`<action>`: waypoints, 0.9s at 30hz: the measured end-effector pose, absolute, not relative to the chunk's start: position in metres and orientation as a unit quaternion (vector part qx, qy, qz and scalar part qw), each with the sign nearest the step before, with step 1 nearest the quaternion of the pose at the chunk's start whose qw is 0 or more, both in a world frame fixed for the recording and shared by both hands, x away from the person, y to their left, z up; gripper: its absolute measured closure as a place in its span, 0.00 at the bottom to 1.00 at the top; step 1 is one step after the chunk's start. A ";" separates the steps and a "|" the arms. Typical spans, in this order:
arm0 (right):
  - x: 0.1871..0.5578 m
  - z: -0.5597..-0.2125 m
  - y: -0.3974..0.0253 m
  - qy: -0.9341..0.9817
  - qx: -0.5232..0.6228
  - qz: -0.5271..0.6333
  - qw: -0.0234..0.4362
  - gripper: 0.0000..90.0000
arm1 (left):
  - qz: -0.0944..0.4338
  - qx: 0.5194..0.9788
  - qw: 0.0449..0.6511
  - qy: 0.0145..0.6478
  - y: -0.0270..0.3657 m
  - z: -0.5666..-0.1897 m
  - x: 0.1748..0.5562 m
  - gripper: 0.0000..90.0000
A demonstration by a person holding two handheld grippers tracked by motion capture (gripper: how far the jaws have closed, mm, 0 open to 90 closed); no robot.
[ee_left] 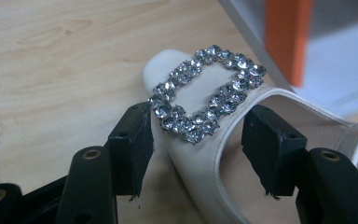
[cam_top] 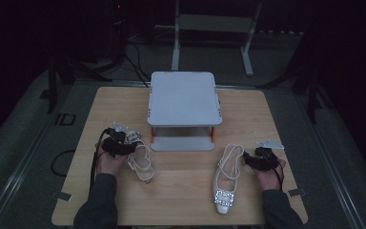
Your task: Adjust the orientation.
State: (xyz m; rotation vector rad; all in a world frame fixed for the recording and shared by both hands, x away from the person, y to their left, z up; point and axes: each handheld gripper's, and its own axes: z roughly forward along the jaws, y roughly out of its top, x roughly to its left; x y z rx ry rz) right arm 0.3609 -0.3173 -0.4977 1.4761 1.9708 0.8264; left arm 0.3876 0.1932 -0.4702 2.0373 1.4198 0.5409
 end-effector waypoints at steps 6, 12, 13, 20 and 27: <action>0.361 -0.498 -0.317 0.730 0.548 0.307 0.268 0.45 | 0.196 0.768 0.291 0.535 0.195 -0.469 0.403 0.49; 0.361 -0.498 -0.317 0.730 0.548 0.307 0.268 0.45 | 0.209 0.756 0.302 0.541 0.196 -0.458 0.387 0.49; 0.361 -0.498 -0.317 0.731 0.547 0.307 0.268 0.45 | 0.211 0.754 0.306 0.542 0.196 -0.455 0.383 0.48; 0.361 -0.498 -0.316 0.732 0.546 0.307 0.269 0.45 | 0.221 0.746 0.331 0.534 0.194 -0.432 0.357 0.46; 0.361 -0.498 -0.317 0.731 0.547 0.308 0.268 0.45 | 0.205 0.742 0.341 0.540 0.184 -0.423 0.338 0.46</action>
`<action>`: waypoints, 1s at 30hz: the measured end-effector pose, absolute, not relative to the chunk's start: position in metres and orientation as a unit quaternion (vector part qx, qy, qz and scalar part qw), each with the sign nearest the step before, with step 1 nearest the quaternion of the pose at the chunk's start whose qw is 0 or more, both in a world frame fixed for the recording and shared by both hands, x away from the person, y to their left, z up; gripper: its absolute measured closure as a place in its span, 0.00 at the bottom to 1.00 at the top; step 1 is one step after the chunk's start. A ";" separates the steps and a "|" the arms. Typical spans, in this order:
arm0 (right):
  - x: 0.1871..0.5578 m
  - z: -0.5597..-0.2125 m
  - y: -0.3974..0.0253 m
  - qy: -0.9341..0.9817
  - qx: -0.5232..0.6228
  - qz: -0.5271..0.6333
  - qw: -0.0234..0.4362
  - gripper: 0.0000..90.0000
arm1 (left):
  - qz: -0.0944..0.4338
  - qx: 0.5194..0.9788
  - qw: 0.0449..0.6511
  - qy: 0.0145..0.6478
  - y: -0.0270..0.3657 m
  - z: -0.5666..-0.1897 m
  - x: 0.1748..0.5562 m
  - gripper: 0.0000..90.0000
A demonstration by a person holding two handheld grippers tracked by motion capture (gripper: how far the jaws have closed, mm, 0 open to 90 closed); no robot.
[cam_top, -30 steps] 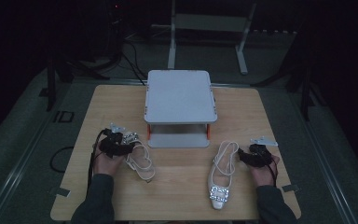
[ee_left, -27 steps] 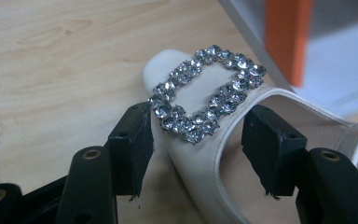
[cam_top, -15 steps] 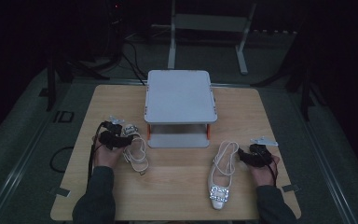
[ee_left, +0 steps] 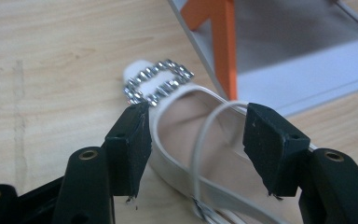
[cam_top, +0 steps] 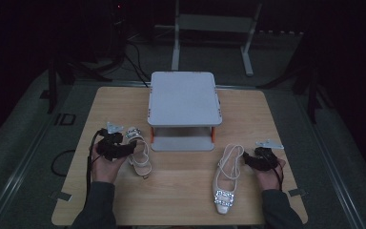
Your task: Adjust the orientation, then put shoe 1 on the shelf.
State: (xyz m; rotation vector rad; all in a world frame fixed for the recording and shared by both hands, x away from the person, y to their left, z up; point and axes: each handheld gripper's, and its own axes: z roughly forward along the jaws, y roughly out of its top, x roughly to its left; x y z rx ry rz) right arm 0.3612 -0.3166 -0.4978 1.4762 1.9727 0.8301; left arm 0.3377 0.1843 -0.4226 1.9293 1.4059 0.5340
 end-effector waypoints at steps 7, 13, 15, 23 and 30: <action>0.361 -0.498 -0.317 0.732 0.546 0.307 0.269 0.45 | 0.209 0.737 0.335 0.549 0.180 -0.420 0.335 0.46; 0.362 -0.498 -0.317 0.731 0.547 0.307 0.268 0.45 | 0.208 0.729 0.335 0.560 0.175 -0.425 0.338 0.43; 0.361 -0.498 -0.317 0.732 0.547 0.307 0.268 0.45 | 0.204 0.728 0.336 0.561 0.174 -0.426 0.338 0.43; 0.362 -0.498 -0.316 0.731 0.547 0.308 0.267 0.45 | 0.188 0.723 0.322 0.581 0.165 -0.435 0.343 0.42; 0.362 -0.498 -0.317 0.731 0.547 0.308 0.266 0.45 | 0.179 0.724 0.288 0.601 0.170 -0.443 0.344 0.42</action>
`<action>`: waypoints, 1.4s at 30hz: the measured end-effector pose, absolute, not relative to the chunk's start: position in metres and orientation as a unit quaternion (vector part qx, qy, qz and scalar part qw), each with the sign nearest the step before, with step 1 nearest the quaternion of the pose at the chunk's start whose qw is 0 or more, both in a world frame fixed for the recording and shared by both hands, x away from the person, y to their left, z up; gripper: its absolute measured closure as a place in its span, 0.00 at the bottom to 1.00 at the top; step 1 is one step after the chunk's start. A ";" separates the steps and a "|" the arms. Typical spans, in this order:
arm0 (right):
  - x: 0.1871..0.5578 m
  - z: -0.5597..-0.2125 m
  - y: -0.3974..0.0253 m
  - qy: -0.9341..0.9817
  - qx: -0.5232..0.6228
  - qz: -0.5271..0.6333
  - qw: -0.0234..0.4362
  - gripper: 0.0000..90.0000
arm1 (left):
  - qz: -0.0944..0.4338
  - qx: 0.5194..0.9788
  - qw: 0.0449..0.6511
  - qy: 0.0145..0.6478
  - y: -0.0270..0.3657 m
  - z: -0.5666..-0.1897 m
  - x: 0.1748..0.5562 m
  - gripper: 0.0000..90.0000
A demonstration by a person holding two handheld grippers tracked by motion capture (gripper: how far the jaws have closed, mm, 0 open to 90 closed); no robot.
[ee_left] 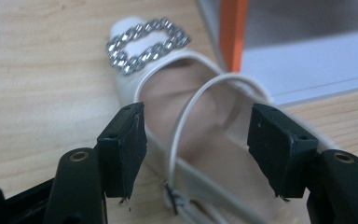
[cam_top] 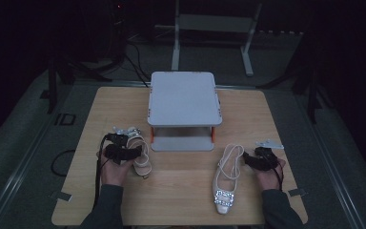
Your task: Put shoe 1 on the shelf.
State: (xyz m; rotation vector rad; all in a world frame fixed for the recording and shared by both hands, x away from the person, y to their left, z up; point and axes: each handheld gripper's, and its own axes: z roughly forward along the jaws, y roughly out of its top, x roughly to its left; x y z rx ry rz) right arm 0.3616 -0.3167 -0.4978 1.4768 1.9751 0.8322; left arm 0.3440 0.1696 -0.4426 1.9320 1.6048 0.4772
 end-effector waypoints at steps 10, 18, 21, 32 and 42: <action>0.362 -0.498 -0.317 0.731 0.547 0.308 0.266 0.45 | 0.136 0.710 0.282 0.630 0.187 -0.449 0.341 0.48; 0.362 -0.498 -0.317 0.731 0.547 0.308 0.265 0.45 | 0.076 0.701 0.309 0.638 0.195 -0.456 0.346 0.67; 0.362 -0.498 -0.317 0.731 0.547 0.308 0.266 0.45 | 0.086 0.714 0.289 0.632 0.197 -0.453 0.346 0.87; 0.361 -0.498 -0.317 0.730 0.548 0.309 0.265 0.45 | 0.106 0.757 0.235 0.601 0.216 -0.444 0.378 0.89; 0.362 -0.498 -0.317 0.730 0.549 0.310 0.264 0.44 | 0.112 0.753 0.215 0.611 0.223 -0.441 0.400 0.87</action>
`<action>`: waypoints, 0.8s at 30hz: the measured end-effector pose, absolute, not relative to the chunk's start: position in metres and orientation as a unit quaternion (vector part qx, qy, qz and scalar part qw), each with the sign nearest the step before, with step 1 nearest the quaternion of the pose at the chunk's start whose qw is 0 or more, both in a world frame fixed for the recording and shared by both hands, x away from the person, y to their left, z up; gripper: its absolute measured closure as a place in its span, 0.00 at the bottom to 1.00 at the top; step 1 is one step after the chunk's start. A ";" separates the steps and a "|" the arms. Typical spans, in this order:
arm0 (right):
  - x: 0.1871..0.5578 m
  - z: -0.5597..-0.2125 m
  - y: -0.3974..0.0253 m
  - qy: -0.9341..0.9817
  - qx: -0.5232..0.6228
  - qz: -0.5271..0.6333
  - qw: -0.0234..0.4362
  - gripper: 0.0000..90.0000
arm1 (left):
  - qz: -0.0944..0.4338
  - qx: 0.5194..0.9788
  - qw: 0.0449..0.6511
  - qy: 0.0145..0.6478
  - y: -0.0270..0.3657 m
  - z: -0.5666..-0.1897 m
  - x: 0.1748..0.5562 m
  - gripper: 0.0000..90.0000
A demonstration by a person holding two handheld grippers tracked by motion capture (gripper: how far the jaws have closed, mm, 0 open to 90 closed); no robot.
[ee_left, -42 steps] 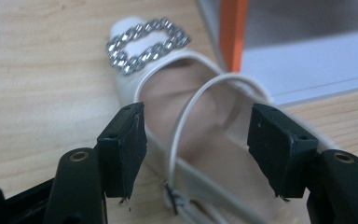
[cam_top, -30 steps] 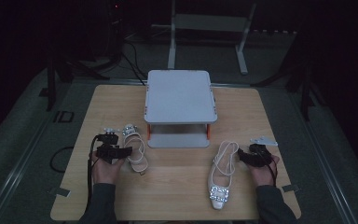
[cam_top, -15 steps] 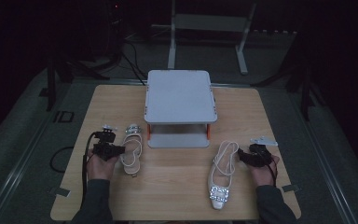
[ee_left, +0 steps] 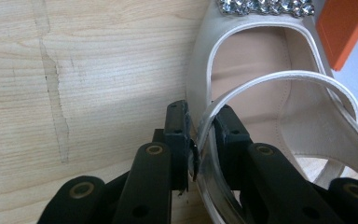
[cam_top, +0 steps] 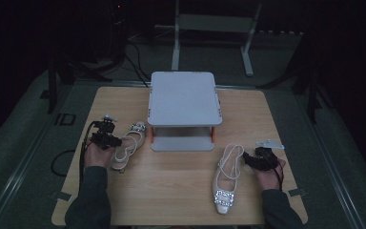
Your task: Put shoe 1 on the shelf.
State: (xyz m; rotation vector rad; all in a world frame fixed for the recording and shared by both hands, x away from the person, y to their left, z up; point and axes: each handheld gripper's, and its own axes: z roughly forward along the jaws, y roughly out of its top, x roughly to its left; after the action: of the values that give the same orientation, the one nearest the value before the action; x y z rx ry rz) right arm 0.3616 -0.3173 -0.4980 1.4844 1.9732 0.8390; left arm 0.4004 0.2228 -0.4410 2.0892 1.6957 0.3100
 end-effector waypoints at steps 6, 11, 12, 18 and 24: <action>0.362 -0.498 -0.317 0.730 0.550 0.311 0.263 0.44 | 0.106 0.755 0.212 0.611 0.222 -0.438 0.404 0.84; 0.362 -0.498 -0.317 0.729 0.551 0.311 0.262 0.44 | 0.106 0.752 0.217 0.614 0.219 -0.434 0.406 0.79; 0.362 -0.498 -0.317 0.729 0.551 0.312 0.262 0.44 | 0.110 0.751 0.215 0.614 0.218 -0.433 0.406 0.78; 0.362 -0.498 -0.317 0.729 0.551 0.312 0.262 0.44 | 0.128 0.756 0.184 0.615 0.207 -0.437 0.412 0.69; 0.362 -0.498 -0.317 0.729 0.550 0.312 0.261 0.44 | 0.122 0.755 0.170 0.621 0.206 -0.450 0.416 0.65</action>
State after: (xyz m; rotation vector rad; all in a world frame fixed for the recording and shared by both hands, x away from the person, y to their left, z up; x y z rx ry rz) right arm 0.3620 -0.3173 -0.4981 1.4902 1.9738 0.8437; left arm 0.4156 0.2064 -0.4498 2.1462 1.7656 0.3457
